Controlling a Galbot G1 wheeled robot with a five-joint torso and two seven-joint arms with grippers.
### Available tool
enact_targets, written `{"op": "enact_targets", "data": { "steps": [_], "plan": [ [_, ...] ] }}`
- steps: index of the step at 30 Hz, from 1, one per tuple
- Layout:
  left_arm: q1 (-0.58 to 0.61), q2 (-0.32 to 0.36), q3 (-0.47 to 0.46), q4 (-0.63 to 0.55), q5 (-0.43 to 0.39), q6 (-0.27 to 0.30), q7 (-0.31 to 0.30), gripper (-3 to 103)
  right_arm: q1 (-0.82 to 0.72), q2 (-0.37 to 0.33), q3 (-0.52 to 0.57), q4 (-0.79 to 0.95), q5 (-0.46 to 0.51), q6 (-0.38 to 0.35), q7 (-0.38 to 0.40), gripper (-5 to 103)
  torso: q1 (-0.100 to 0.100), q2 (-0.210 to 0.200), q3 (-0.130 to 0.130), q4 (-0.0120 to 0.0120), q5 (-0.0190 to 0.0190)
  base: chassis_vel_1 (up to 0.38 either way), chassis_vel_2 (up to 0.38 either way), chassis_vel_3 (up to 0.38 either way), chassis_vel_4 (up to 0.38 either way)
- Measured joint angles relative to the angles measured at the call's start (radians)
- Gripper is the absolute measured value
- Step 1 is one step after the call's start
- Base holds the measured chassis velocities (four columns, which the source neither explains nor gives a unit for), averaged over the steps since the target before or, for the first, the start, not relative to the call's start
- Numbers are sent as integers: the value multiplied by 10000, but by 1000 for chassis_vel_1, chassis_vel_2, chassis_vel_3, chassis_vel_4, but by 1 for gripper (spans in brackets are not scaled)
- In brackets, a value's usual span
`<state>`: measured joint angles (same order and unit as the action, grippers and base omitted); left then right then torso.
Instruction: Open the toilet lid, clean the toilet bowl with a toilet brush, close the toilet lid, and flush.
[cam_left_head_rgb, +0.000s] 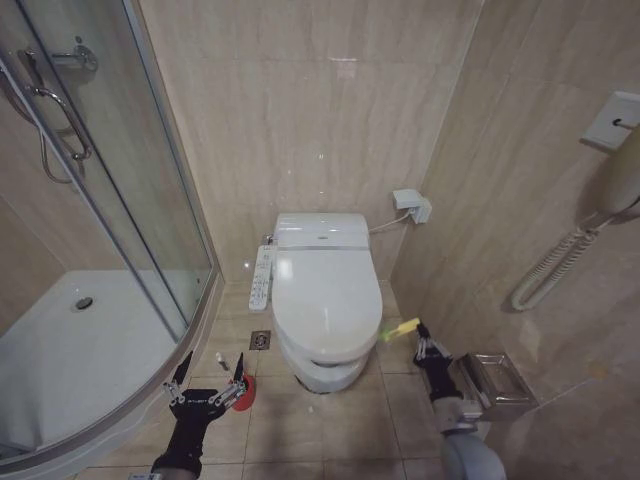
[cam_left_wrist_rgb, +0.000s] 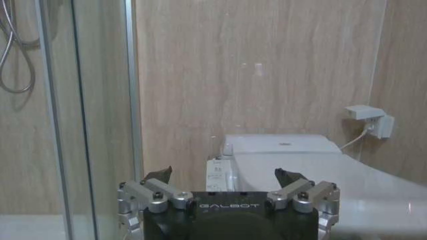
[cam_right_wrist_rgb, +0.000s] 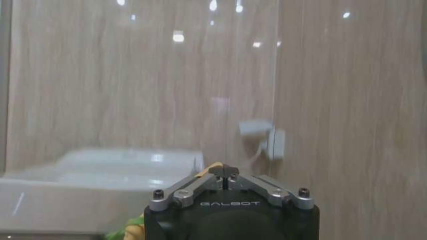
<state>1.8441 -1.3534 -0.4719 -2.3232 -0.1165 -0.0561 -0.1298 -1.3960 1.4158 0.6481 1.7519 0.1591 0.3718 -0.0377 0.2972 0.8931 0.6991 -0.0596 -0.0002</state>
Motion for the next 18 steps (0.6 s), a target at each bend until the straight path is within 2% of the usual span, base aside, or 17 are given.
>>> {"op": "enact_targets", "data": {
  "steps": [2,7,18],
  "plan": [
    [0,0,0,0,0,0,0,100,-17,-18,7,208,26,-59,29,0,0,0,1,0,0,0,0,0,0],
    [0,0,0,0,0,0,0,100,244,-307,-68,1563,167,-815,367,0,0,0,0,0,1,0,0,0,0],
    [0,-1,0,0,0,0,0,100,1981,-800,-461,1362,395,-1654,741,0,1,0,1,3,1,0,0,0,0]
  ]
}}
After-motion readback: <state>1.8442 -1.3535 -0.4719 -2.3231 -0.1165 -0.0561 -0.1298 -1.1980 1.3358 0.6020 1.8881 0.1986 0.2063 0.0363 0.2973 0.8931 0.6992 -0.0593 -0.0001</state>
